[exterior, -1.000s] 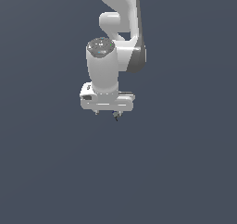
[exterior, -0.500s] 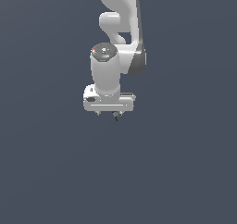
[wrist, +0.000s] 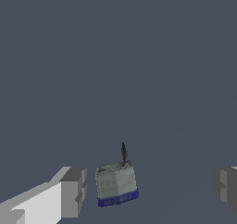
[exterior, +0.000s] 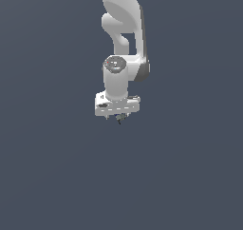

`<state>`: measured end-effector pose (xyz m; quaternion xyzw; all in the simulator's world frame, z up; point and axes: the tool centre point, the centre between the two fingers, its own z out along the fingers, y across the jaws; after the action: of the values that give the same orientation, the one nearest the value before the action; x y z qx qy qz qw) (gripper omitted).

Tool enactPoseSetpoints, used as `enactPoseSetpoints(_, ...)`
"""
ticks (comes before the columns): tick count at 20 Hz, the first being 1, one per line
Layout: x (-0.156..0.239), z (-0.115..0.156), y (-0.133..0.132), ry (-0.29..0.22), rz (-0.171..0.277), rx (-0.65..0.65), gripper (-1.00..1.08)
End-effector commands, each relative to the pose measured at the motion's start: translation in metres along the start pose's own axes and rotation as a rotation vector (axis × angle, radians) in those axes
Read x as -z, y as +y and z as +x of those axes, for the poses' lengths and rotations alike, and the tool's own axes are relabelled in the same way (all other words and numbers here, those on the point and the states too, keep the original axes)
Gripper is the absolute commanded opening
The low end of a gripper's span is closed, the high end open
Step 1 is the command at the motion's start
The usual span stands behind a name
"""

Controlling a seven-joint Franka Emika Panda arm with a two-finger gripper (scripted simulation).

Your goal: Pick up the object and move it to a goal position.

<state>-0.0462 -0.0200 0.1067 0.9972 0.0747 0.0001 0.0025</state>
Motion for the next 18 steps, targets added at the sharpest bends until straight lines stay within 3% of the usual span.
enactPoseSetpoints(1, -0.014, -0.012, -0.007, 0.0, 0.001, 0.046, 1.0)
enactPoseSetpoints(9, -0.04, -0.037, -0.022, 0.0, 0.004, 0.137, 1.0)
enactPoseSetpoints(18, -0.046, -0.041, -0.025, 0.0, 0.005, 0.149, 1.0)
